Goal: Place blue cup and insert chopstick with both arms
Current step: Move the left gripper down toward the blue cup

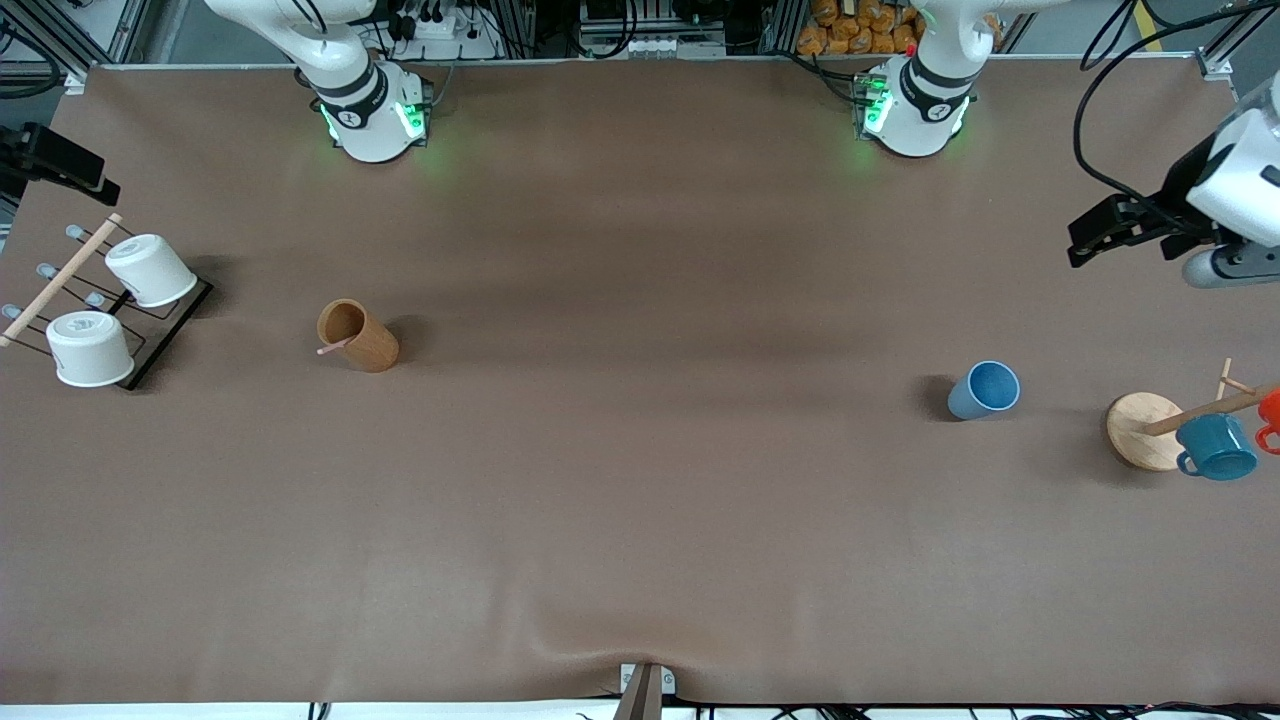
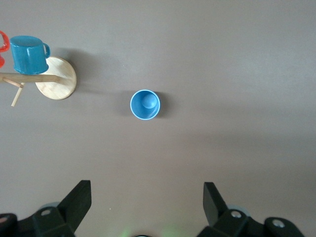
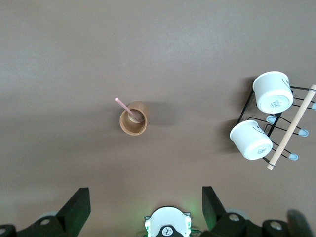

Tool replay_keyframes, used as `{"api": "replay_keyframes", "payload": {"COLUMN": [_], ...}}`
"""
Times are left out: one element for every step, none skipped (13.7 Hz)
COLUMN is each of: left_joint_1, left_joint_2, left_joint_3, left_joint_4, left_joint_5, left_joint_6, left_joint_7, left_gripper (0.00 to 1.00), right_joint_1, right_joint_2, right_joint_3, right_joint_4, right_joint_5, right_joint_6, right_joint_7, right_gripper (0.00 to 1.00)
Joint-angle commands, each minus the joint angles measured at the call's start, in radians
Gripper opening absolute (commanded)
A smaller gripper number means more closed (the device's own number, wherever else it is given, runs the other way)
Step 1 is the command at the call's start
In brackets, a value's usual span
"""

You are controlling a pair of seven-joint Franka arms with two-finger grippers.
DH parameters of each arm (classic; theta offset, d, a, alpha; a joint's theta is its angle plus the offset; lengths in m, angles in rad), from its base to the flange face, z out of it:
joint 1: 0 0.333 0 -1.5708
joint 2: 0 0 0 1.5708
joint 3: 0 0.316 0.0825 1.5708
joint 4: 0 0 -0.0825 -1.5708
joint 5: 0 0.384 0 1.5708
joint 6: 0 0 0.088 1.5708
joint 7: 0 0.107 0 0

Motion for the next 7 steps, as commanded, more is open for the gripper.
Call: {"api": "replay_keyframes", "payload": {"left_joint_1": [-0.007, -0.003, 0.004, 0.004, 0.002, 0.002, 0.004], "left_joint_2": [-0.019, -0.018, -0.012, -0.004, 0.01, 0.024, 0.039], "left_joint_3": [0.016, 0.016, 0.016, 0.016, 0.016, 0.015, 0.016], "left_joint_4": [-0.004, -0.004, -0.001, 0.001, -0.007, -0.025, -0.04], "left_joint_5": [0.0, -0.002, 0.001, 0.003, 0.001, -0.009, -0.008], "left_joint_6": [-0.011, -0.013, -0.013, -0.013, -0.014, -0.011, 0.012], "left_joint_7": [0.014, 0.014, 0.015, 0.02, 0.034, 0.032, 0.028], "left_gripper": [1.0, 1.0, 1.0, 1.0, 1.0, 1.0, 1.0], "right_joint_1": [-0.017, -0.017, -0.017, -0.017, -0.017, -0.017, -0.017], "right_joint_2": [0.008, 0.008, 0.008, 0.008, 0.009, 0.009, 0.009], "right_joint_3": [0.013, 0.013, 0.013, 0.013, 0.013, 0.013, 0.015], "right_joint_4": [0.024, 0.024, 0.024, 0.024, 0.024, 0.024, 0.024], "right_joint_5": [0.008, 0.008, 0.008, 0.008, 0.008, 0.008, 0.01], "right_joint_6": [-0.01, -0.01, -0.01, -0.009, -0.01, -0.009, -0.009], "right_joint_7": [0.011, 0.011, 0.011, 0.011, 0.011, 0.011, 0.011], "right_gripper": [1.0, 1.0, 1.0, 1.0, 1.0, 1.0, 1.0]}}
